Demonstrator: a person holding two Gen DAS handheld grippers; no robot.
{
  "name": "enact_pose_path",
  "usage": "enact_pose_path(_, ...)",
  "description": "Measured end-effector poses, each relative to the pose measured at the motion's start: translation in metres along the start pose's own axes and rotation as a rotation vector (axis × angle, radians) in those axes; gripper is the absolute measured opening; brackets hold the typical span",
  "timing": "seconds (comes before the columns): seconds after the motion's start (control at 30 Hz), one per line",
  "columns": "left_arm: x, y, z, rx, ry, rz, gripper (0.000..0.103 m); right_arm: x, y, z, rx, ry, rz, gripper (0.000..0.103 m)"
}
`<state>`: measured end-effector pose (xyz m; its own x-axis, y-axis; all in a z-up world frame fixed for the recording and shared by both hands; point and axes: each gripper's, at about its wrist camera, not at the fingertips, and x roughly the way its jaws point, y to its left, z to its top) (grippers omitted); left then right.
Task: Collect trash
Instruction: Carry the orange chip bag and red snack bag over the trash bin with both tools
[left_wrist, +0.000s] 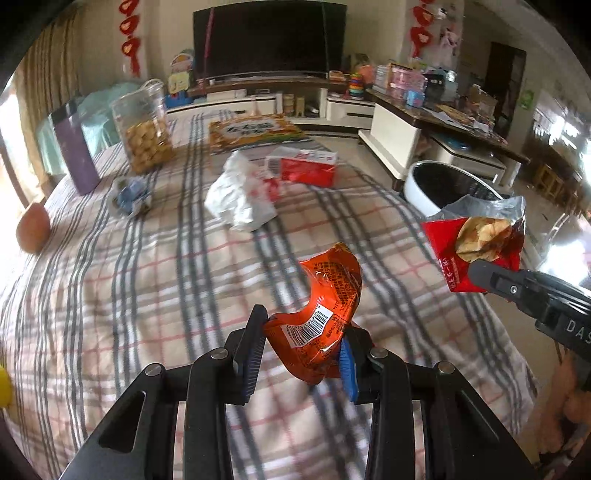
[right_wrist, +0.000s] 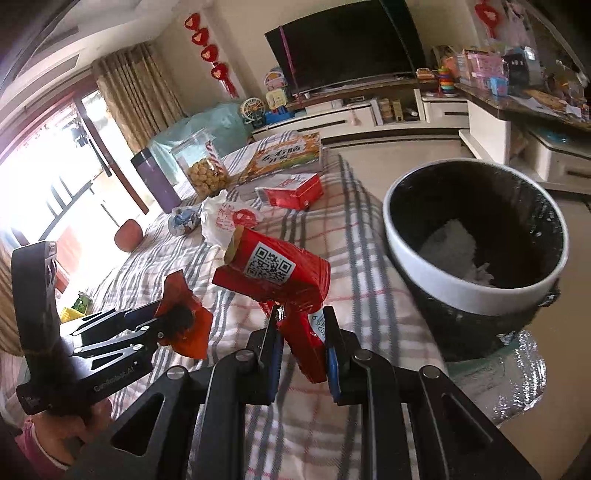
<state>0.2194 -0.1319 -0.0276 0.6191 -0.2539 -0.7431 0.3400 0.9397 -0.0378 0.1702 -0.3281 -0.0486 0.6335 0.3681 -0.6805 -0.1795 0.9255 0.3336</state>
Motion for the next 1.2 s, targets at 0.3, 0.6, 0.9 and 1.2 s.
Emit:
enact_pose_path(0.3,0.000,-0.027,0.013,0.048,-0.012,-0.025,0.034,-0.025,-0.018,0.005,0.017,-0.035,-0.025,0.019)
enact_pose_path(0.6,0.009,-0.047,0.021,0.084,-0.006,-0.045,0.034,-0.042,-0.042,0.007,0.046,-0.061,-0.053,0.019)
enact_pose_path(0.9,0.019,-0.068,0.032,0.121,-0.002,-0.064,0.034,-0.054,-0.064,0.009,0.082,-0.071,-0.071,0.019)
enact_pose_path(1.2,0.030,-0.084,0.042,0.142,0.002,-0.072,0.034,-0.061,-0.082,0.016,0.106,-0.082,-0.091,0.020)
